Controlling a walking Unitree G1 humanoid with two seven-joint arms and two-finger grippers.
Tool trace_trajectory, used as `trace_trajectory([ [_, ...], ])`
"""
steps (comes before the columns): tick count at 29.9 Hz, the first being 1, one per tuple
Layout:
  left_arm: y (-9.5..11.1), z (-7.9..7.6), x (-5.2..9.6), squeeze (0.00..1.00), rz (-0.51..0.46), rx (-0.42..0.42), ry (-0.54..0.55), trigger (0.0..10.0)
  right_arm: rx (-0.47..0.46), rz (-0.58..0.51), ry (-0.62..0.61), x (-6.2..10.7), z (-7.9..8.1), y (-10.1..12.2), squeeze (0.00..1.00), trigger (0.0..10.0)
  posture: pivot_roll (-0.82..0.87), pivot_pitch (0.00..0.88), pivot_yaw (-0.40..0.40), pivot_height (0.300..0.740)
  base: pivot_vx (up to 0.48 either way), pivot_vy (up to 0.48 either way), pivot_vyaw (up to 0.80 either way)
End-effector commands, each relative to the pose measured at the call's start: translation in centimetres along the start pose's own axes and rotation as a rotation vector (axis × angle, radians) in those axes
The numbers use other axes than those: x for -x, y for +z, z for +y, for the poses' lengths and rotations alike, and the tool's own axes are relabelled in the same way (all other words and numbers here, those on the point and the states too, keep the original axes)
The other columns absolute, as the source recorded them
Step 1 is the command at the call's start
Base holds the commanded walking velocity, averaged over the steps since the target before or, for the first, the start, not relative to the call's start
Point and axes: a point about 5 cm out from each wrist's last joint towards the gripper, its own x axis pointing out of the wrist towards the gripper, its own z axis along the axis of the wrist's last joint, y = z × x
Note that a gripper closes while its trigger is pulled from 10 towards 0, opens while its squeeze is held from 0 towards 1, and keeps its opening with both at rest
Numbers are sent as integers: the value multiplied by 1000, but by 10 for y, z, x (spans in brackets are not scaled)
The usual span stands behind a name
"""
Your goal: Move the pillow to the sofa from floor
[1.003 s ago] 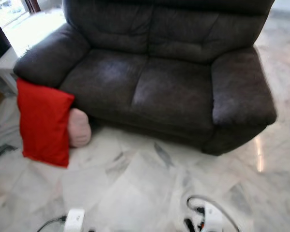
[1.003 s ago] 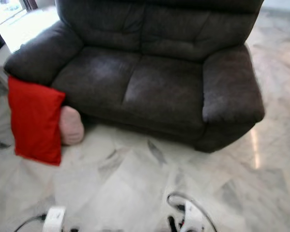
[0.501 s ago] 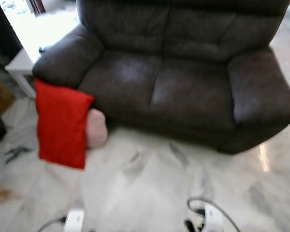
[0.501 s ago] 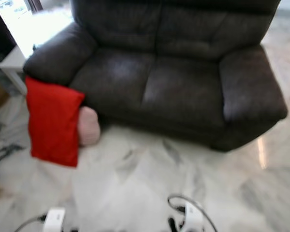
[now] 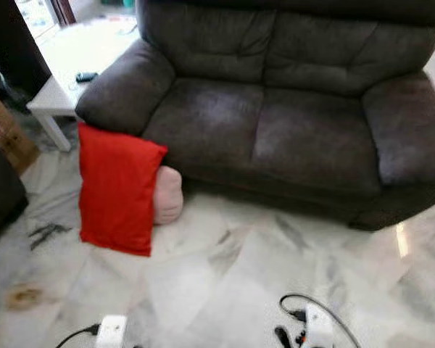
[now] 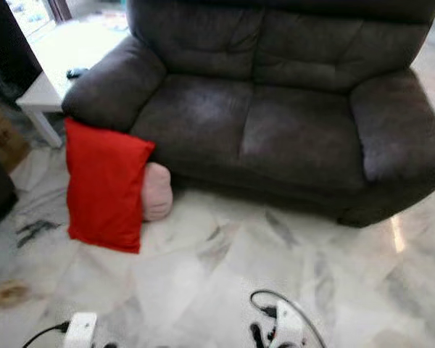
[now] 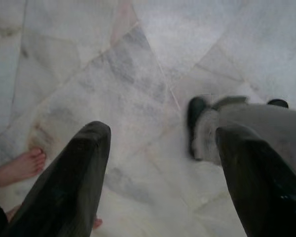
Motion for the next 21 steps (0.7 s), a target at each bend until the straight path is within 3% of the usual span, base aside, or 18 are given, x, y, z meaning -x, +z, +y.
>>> trace_trajectory([
  [1,-7,6,2,0,25,1,13,10000,-15,9,6,0,4,-3,0,10000,38,152,-4,740,0,368,0],
  [9,-7,6,2,0,25,1,13,10000,-14,10,6,0,4,-3,0,10000,38,149,-4,740,0,368,0],
  [21,-7,7,3,0,18,-13,17,10000,24,20,33,0,8,-5,0,10000,45,169,-4,740,0,0,47],
])
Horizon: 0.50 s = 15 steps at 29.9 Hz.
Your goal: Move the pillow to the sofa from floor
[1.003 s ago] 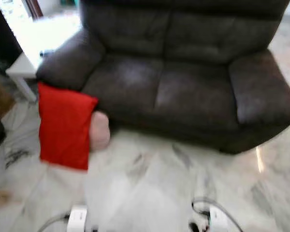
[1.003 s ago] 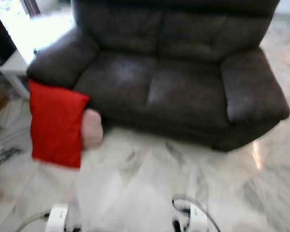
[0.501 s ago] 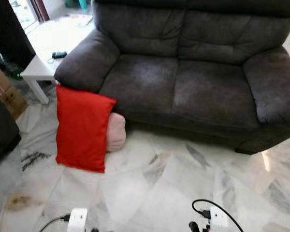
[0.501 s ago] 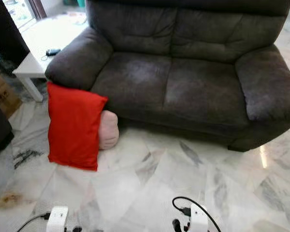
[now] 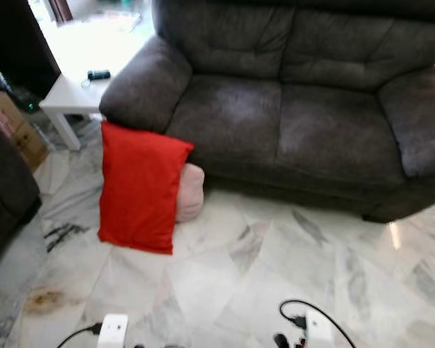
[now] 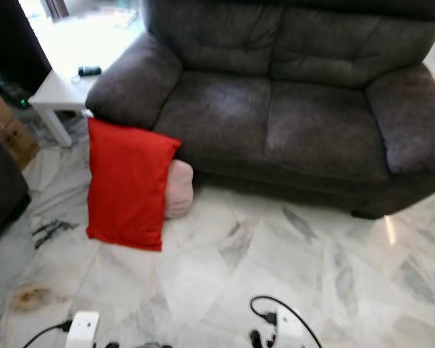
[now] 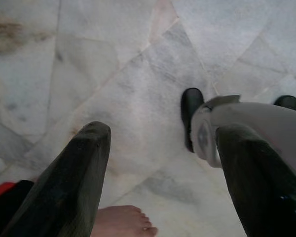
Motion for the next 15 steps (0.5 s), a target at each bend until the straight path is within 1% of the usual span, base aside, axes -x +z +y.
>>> trace_trajectory([
  [1,-10,-4,2,0,36,6,-10,10000,9,19,-20,3,-8,-6,0,10000,45,168,-4,740,0,0,800],
  [15,-10,-4,1,0,42,10,-9,10000,9,25,0,3,-5,-8,0,10000,46,173,-5,740,0,0,779],
])
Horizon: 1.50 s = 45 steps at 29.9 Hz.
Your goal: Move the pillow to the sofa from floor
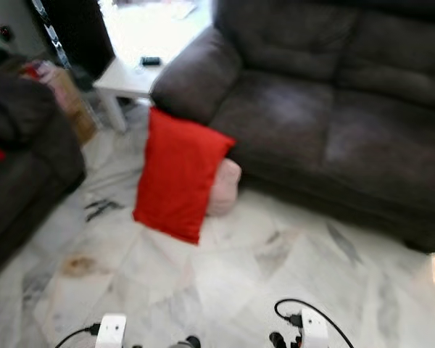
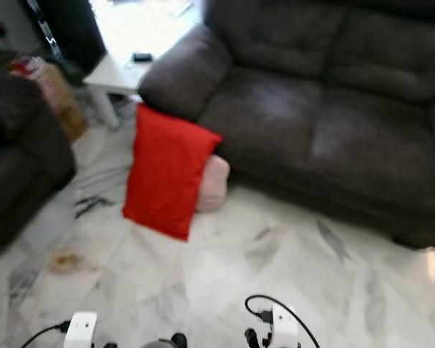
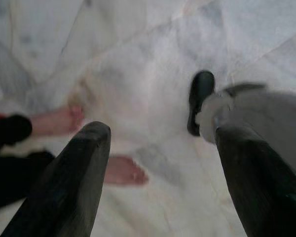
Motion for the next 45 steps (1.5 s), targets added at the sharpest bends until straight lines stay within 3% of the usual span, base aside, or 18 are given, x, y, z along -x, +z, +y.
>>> trace_trajectory([
  [1,-9,1,2,0,39,1,2,10000,-4,27,3,2,1,-9,0,10000,46,173,-5,740,0,0,675],
  [7,-9,1,2,0,40,-1,-1,10000,-37,34,18,3,-3,-13,0,10000,45,172,-7,740,0,0,288],
  [18,-9,0,2,0,41,-12,-8,10000,5,42,15,6,-10,-16,0,10000,44,174,-8,740,0,0,73],
  [21,-9,0,2,0,40,-10,-8,10000,-41,45,6,8,-14,-18,0,10000,45,174,-9,740,250,0,413],
  [45,-8,0,2,0,41,-13,-14,10000,-22,48,23,10,-17,-21,0,10000,44,174,-10,740,290,0,0],
])
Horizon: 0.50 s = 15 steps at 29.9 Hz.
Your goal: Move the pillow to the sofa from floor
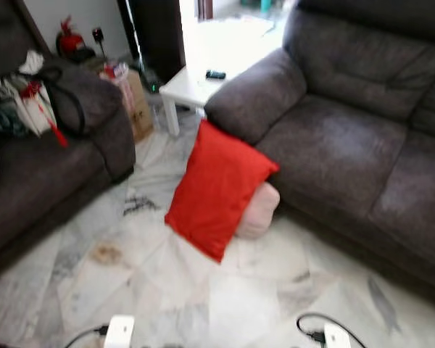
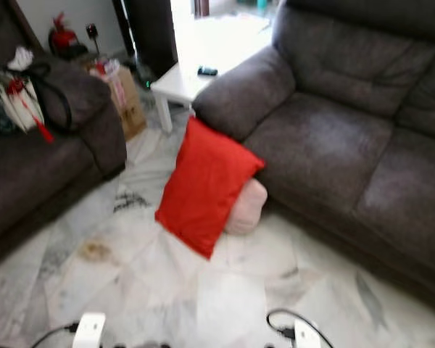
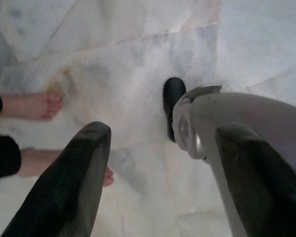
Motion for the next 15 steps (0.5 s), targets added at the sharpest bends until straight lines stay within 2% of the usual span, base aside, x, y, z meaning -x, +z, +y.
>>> trace_trajectory([
  [1,-9,3,2,0,33,-4,6,10000,14,12,4,1,0,-5,0,10000,44,174,-10,740,296,0,0],
  [3,-9,3,2,0,32,-4,6,10000,31,10,2,1,0,-4,0,10000,44,174,-10,740,296,0,0],
  [6,-9,3,2,0,33,-4,5,10000,21,11,5,1,0,-5,0,10000,44,176,-11,740,296,0,590],
  [15,-10,3,2,0,34,-2,4,10000,-10,19,10,2,0,-7,0,10000,44,177,-12,740,296,0,0],
])
